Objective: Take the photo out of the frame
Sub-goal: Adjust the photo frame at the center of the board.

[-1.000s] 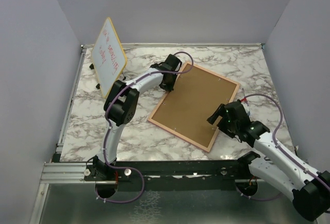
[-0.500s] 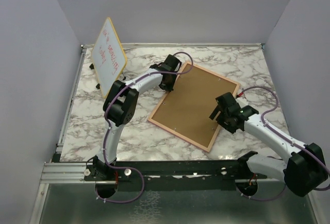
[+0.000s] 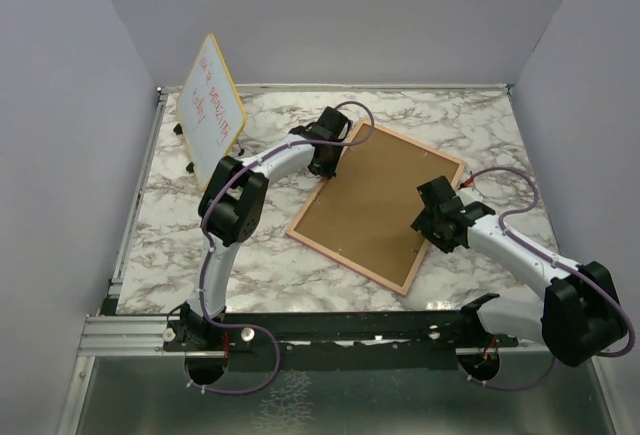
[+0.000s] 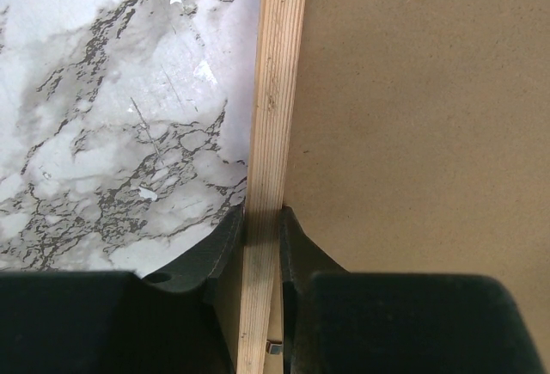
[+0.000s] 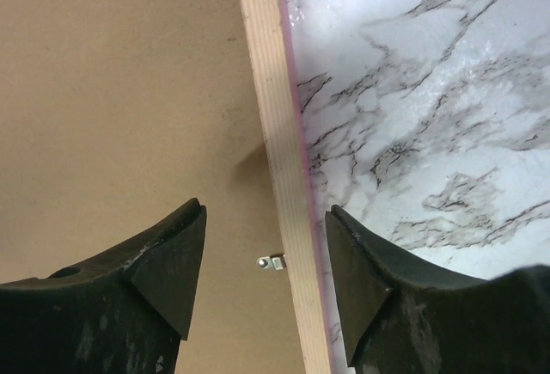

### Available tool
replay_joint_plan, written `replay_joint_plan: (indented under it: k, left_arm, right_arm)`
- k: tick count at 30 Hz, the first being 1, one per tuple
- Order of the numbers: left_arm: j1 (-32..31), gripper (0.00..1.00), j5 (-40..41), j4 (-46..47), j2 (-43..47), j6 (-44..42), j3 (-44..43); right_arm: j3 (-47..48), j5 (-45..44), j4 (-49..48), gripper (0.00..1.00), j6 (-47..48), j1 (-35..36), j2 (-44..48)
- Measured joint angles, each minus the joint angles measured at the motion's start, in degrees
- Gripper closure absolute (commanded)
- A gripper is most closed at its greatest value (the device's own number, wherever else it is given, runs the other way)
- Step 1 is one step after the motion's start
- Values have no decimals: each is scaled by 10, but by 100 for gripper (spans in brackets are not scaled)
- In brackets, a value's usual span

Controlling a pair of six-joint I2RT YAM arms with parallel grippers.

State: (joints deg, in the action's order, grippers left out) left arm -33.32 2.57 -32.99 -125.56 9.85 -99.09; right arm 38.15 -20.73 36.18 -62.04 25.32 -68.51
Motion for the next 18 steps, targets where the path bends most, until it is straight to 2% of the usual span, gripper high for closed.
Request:
replay_joint_plan:
  k: [4, 6, 11, 16, 18]
  left_arm:
    - [0, 92, 0, 4, 2, -1, 4]
    - [0, 92, 0, 6, 3, -1, 5]
    - [1, 92, 0, 6, 3, -1, 5]
    - [1, 92, 0, 11, 6, 0, 11]
    - [1, 92, 0, 17, 9, 1, 18]
  right_arm:
    - [-3, 3, -13, 45, 6, -17, -12]
    - [-8, 7, -21, 53, 9, -30, -16]
    - [-15, 11, -32, 55, 21, -43, -23]
    - [-16, 20, -47, 71, 32, -44, -26]
    - [-19, 20, -47, 71, 36, -44, -27]
